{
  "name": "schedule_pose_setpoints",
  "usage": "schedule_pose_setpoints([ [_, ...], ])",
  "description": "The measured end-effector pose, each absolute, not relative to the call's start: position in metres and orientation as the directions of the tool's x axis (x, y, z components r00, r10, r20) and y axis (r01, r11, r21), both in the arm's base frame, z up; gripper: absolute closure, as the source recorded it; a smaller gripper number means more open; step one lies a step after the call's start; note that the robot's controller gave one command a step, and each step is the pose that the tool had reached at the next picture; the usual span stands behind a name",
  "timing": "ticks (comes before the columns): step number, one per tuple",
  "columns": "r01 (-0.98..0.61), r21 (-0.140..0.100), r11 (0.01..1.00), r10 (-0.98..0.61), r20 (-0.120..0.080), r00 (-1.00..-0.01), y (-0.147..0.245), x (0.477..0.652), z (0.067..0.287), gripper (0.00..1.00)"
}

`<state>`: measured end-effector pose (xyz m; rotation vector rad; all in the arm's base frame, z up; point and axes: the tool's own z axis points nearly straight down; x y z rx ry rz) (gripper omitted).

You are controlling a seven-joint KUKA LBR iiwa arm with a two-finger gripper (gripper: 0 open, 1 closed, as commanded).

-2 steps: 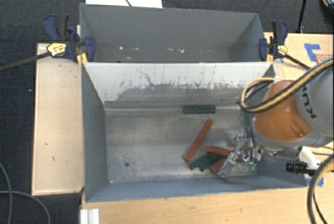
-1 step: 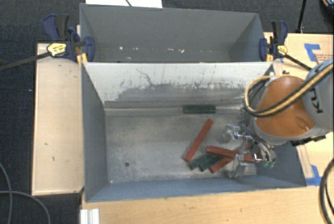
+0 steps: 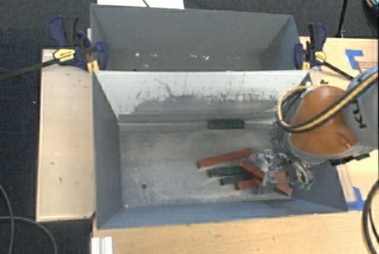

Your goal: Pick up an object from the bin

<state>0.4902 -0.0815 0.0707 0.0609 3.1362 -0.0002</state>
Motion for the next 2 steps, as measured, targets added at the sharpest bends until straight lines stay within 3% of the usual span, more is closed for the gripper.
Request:
schedule_pose_setpoints([
  [2,0.038,-0.001,0.999,0.038,-0.005,-0.999,-0.082,0.492,0.144,1.0],
])
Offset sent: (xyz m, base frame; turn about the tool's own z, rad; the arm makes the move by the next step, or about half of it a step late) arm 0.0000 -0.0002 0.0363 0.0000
